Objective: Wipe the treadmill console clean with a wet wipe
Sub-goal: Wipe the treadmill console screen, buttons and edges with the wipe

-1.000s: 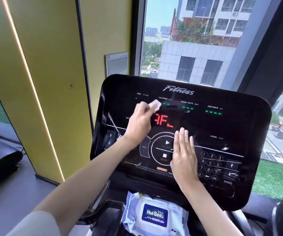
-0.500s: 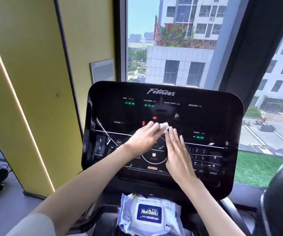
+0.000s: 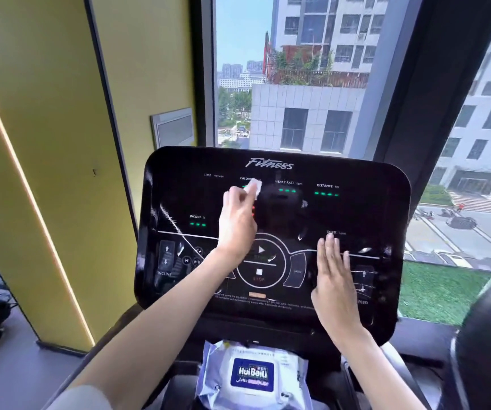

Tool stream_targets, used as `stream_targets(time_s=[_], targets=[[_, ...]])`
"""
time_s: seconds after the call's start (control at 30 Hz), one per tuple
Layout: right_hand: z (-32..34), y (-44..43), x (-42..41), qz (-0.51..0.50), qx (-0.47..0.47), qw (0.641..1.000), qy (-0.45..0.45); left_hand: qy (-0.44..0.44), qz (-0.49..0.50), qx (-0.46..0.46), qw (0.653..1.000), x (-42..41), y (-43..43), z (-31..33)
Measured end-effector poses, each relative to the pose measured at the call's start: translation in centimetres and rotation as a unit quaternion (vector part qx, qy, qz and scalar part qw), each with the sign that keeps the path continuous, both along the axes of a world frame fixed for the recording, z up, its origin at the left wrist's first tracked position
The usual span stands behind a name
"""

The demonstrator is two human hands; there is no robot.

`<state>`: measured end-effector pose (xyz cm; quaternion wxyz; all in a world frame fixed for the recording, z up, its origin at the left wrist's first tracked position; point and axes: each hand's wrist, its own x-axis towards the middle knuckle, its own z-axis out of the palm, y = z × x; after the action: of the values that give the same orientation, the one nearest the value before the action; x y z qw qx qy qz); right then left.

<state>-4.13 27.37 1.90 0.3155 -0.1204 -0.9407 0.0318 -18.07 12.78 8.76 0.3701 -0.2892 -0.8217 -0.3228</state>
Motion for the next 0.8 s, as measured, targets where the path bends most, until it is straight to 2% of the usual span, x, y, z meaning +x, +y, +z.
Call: stream_targets(time_s=[0.03, 0.07, 0.1, 0.13, 0.17, 0.2, 0.23, 0.3, 0.33, 0.37, 0.4, 0.43, 0.5, 0.53, 0.57, 0.63, 0.67, 0.7, 0.73, 0.77, 0.8], targets=[[0.0, 0.1, 0.0, 0.0, 0.004, 1.0, 0.001, -0.009, 0.006, 0.01, 1.0, 0.7, 0.5, 0.0], [-0.1, 0.2, -0.1, 0.002, 0.007, 1.0, 0.001, 0.017, -0.019, -0.032, 0.999, 1.2, 1.0, -0.4], [-0.1, 0.3, -0.1, 0.006, 0.009, 1.0, 0.001, 0.06, -0.076, -0.12, 0.988, 1.7, 1.2, -1.0], [-0.1, 0.4, 0.0, 0.009, 0.013, 1.0, 0.001, 0.115, -0.135, -0.215, 0.96, 1.9, 1.2, -1.6], [0.0, 0.5, 0.0, 0.011, 0.017, 1.0, -0.001, 0.152, -0.175, -0.271, 0.934, 1.6, 0.9, -1.6], [0.0, 0.5, 0.1, 0.011, 0.02, 1.0, -0.002, 0.15, -0.182, -0.273, 0.933, 1.0, 0.5, -1.3], [0.0, 0.5, 0.1, 0.011, 0.022, 1.0, -0.003, 0.122, -0.158, -0.225, 0.954, 0.5, 0.4, -1.0], [-0.1, 0.4, 0.1, 0.009, 0.021, 1.0, 0.0, 0.018, -0.068, -0.042, 0.997, 0.0, 0.5, -0.3], [-0.2, 0.4, 0.0, 0.008, 0.02, 1.0, 0.003, -0.014, -0.035, 0.021, 0.999, 0.3, 0.8, 0.0], [-0.2, 0.4, 0.0, 0.007, 0.019, 1.0, 0.005, -0.016, -0.027, 0.031, 0.999, 0.7, 1.2, 0.0], [-0.3, 0.4, -0.1, 0.007, 0.018, 1.0, 0.005, 0.008, -0.048, -0.014, 0.999, 1.0, 1.6, -0.3], [-0.3, 0.5, -0.1, 0.008, 0.017, 1.0, 0.004, 0.044, -0.103, -0.103, 0.988, 1.5, 1.8, -1.0], [-0.2, 0.5, 0.0, 0.01, 0.02, 1.0, 0.003, 0.133, -0.207, -0.271, 0.931, 1.8, 1.4, -1.8], [-0.2, 0.5, 0.0, 0.009, 0.021, 1.0, 0.002, 0.149, -0.215, -0.289, 0.921, 1.1, 0.9, -1.5], [-0.2, 0.5, -0.1, 0.007, 0.022, 1.0, 0.002, 0.133, -0.192, -0.257, 0.938, 0.4, 0.7, -1.1], [-0.2, 0.4, -0.1, 0.002, 0.021, 1.0, 0.002, 0.042, -0.101, -0.081, 0.991, -0.5, 0.8, -0.2], [-0.2, 0.3, -0.2, 0.0, 0.021, 1.0, 0.004, 0.009, -0.065, -0.01, 0.998, -0.4, 1.0, 0.1], [-0.2, 0.3, -0.2, -0.003, 0.021, 1.0, 0.005, 0.003, -0.051, 0.011, 0.999, 0.0, 1.5, 0.2], [-0.2, 0.3, -0.3, -0.004, 0.022, 1.0, 0.003, 0.02, -0.065, -0.028, 0.997, 0.5, 1.9, 0.0], [-0.2, 0.3, -0.2, -0.004, 0.024, 1.0, -0.001, 0.046, -0.116, -0.115, 0.985, 1.2, 2.3, -0.5], [-0.2, 0.3, -0.2, -0.003, 0.026, 1.0, -0.006, 0.087, -0.176, -0.213, 0.957, 1.7, 2.3, -1.1]])
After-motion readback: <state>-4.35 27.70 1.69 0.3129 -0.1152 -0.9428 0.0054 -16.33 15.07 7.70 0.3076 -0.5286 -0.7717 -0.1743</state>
